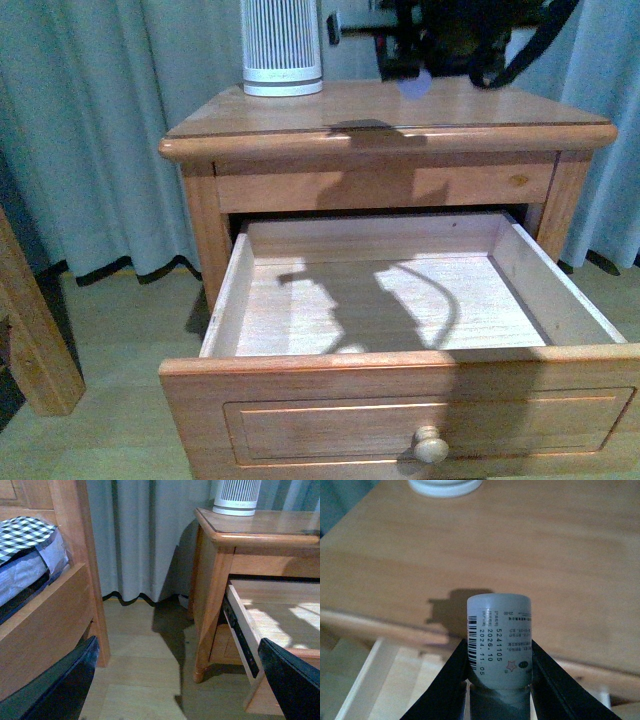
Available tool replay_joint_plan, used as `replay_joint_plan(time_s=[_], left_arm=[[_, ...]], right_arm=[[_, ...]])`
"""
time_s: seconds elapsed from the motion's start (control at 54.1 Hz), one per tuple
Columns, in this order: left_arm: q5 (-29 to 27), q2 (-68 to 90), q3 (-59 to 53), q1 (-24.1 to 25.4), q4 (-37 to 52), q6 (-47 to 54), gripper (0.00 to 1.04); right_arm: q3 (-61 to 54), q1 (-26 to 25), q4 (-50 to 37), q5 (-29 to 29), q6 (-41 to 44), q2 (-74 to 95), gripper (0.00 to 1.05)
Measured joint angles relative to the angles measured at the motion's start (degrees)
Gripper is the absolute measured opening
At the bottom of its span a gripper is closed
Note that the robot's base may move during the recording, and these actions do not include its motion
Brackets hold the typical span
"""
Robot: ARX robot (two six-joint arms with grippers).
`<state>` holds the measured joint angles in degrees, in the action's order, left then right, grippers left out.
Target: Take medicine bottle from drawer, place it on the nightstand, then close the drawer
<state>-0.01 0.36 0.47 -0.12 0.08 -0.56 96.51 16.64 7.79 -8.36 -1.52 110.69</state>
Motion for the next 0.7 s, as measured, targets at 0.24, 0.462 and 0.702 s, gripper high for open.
replay_joint_plan(time_s=[0.24, 0.462, 0.702], left_arm=[[0.0, 0.0, 0.0, 0.0, 0.0, 0.0, 0.98], [-0.02, 0.0, 0.0, 0.0, 0.0, 0.0, 0.98], [0.0, 0.0, 0.0, 0.0, 0.0, 0.0, 0.98]], right_arm=[[22.75, -3.04, 6.64, -2.34, 4.61, 14.36, 0.3], [38.47, -3.04, 11.78, -2.97, 5.92, 25.99, 0.3], [40.33, -2.36, 9.2, -3.96, 7.63, 28.04, 0.55]])
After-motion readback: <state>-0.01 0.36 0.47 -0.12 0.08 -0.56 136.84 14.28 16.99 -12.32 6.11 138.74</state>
